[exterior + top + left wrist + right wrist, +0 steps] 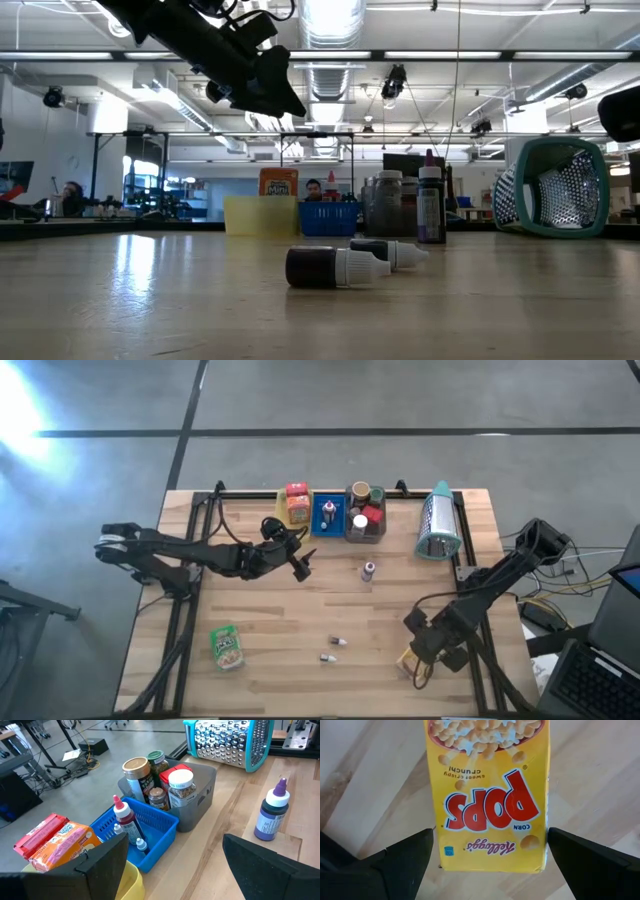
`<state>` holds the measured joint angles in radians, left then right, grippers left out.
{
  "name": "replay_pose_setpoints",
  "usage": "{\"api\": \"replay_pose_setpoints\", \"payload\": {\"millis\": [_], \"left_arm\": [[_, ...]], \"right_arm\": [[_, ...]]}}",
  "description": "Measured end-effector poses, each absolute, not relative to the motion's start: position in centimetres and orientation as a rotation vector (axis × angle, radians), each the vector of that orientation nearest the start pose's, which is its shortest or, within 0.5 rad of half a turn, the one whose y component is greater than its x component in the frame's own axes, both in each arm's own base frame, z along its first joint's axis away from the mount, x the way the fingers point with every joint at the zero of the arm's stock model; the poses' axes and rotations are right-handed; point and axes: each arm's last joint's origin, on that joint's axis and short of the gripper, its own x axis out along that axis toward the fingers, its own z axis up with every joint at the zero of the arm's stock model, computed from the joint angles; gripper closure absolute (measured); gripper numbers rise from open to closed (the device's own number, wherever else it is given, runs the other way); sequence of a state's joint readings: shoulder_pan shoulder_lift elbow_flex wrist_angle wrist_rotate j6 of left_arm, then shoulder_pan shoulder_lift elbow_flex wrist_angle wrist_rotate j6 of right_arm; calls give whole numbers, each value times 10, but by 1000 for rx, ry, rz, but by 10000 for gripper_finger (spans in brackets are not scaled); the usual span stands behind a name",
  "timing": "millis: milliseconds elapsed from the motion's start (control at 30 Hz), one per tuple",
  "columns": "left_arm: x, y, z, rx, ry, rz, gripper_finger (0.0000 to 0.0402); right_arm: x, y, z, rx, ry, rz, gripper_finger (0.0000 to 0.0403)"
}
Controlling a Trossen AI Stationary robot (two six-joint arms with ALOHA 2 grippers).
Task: Pick & Place Kitchen Items
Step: Put the yellow cereal box into the yellow bin
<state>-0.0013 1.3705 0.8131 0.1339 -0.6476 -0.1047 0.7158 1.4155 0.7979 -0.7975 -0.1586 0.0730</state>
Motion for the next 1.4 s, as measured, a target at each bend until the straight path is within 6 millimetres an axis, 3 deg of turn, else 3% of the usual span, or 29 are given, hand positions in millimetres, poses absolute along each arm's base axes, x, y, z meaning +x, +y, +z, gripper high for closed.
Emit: {"api": "replay_pose_setpoints", "payload": {"millis": [833,1400], "left_arm": [[290,17,246,38,374,656,73],[290,17,246,38,374,656,73]], "right_arm": [[166,151,166,-422,1393,739,16],[161,145,138,-420,1290,742,16]]}}
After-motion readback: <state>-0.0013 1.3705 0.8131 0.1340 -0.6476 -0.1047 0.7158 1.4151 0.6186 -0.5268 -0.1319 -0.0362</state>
